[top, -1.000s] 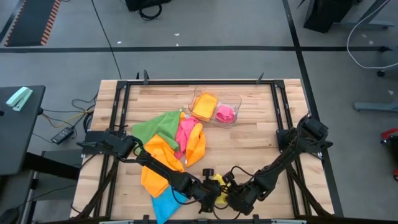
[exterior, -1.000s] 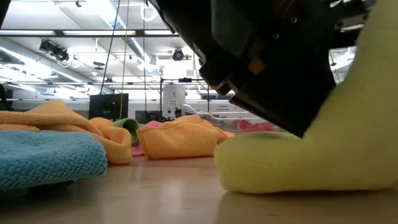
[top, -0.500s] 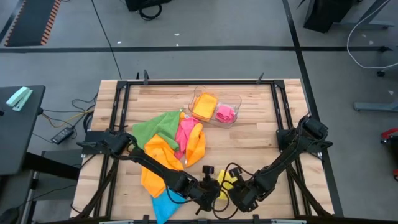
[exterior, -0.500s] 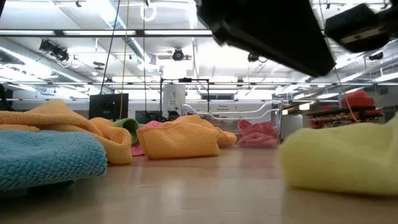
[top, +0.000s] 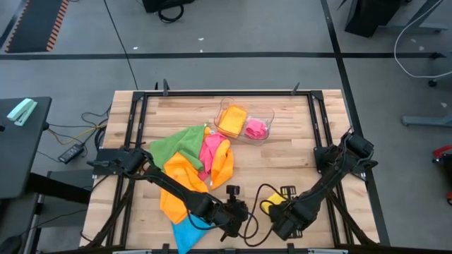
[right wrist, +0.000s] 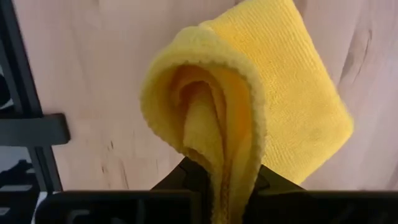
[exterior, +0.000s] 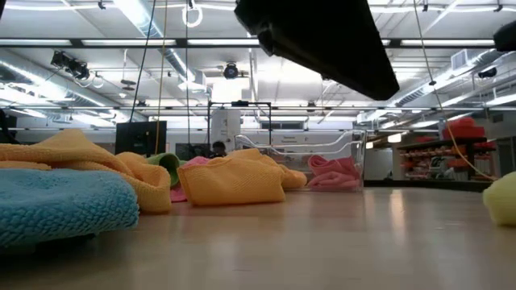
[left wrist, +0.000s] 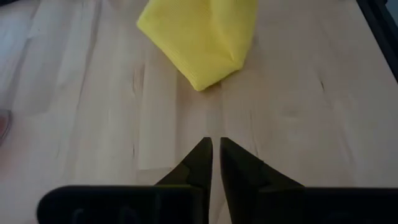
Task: Fold microfiber towels
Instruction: Fold the yellow microfiber cloth
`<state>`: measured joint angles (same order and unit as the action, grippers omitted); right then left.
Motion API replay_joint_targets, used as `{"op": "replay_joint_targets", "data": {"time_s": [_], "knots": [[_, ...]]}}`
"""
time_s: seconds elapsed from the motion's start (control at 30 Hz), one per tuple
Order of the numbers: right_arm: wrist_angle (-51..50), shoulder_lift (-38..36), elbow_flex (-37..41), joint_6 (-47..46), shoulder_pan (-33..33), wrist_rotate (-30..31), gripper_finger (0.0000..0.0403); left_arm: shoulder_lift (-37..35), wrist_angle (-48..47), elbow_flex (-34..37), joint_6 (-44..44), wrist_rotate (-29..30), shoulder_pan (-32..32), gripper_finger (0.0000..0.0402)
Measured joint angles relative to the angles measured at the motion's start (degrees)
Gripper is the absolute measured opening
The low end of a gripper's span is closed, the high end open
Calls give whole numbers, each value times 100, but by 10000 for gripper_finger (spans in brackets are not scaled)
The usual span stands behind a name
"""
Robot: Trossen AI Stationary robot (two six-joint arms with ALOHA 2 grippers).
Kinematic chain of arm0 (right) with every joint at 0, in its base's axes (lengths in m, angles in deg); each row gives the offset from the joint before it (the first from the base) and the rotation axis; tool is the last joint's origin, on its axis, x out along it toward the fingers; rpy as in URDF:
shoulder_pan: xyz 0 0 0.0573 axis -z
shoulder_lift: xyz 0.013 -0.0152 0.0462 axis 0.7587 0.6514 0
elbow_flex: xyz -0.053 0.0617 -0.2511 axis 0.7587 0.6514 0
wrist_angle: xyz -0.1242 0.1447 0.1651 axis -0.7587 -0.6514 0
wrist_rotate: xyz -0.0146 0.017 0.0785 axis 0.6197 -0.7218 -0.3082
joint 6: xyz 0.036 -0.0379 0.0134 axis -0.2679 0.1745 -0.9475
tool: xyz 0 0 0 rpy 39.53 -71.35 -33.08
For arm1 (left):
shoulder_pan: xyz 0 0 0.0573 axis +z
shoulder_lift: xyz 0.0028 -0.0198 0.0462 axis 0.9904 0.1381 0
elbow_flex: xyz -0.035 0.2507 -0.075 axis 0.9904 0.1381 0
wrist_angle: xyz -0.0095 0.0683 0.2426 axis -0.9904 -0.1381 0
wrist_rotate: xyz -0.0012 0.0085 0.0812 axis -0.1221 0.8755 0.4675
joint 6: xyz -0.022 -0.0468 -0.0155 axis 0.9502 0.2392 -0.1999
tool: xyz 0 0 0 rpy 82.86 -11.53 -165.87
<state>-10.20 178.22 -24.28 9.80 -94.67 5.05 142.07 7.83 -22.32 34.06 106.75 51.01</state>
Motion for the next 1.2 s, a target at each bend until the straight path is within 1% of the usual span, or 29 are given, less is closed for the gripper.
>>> {"op": "replay_joint_targets", "data": {"time_s": [0.13,0.3,0.5,0.6,0.7,0.8,0.97,1.1,1.2], "knots": [[-135,0,14,-286,0,-42,44,0,-128,0,14,-81,-31,31],[-305,0,15,-149,-44,-40,44,0,-504,0,41,-177,-53,25],[-324,-1,15,-145,-151,-35,44,-102,-704,2,8,70,-160,9],[-466,-151,28,-267,-231,-15,44,-353,-999,5,-28,364,-203,6],[-491,-517,24,-518,-370,336,44,-576,-1299,2,-4,691,-226,12],[-574,-847,24,-854,-531,848,43,-656,-1460,1,-6,949,-260,21],[-799,-1105,24,-1214,-703,1831,43,-549,-1326,-2,24,973,-264,18],[-1271,-1110,24,-1307,-597,1892,43,-233,-1043,11,-28,881,-264,7],[-1406,-1108,24,-1295,-422,1973,43,-1,-329,9,-248,545,-268,9]]}}
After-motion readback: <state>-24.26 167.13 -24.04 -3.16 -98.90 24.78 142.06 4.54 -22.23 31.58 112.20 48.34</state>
